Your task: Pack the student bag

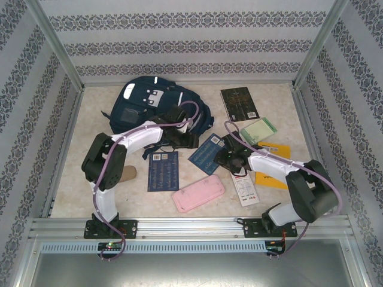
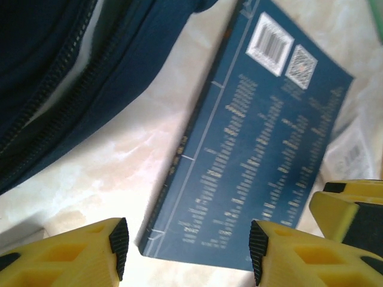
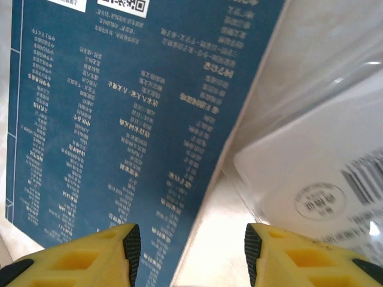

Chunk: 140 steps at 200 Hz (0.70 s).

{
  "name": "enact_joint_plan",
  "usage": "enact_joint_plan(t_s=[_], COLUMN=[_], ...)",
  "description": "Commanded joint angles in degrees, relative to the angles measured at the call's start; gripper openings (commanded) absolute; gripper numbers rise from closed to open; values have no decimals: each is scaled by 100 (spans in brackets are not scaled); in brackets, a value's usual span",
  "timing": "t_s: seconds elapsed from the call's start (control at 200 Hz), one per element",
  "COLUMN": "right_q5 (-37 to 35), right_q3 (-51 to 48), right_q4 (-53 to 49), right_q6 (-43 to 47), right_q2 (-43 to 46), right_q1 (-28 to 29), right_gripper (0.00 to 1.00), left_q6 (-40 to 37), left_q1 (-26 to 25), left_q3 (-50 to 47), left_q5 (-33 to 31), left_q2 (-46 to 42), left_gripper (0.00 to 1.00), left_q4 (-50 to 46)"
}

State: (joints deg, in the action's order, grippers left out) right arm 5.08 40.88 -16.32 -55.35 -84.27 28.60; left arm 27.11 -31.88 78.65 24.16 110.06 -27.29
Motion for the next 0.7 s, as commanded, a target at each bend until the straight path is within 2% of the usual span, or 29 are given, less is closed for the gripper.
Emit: enact_joint_plan(t_s=[0.0,0.18,0.385,0.694], right_q5=[111,207,319,408], right_q3=[184,351,771,1117], right_q4=[273,406,388,306], right_q6=[162,276,594,803], right_q2=[-281,-596,-1014,-1267], right_q1=[-73,-131,-238,-294], right_gripper=[51,50,40,37], left_q6=[-118,-126,-70,35], left_q1=[-103,-161,-170,-170], left_q3=[247,408,648,600], left_q5=[33,46,135,252], left_q2=[172,495,855,1051], left_gripper=[57,57,56,55], left_q4=[129,49,-39,-97])
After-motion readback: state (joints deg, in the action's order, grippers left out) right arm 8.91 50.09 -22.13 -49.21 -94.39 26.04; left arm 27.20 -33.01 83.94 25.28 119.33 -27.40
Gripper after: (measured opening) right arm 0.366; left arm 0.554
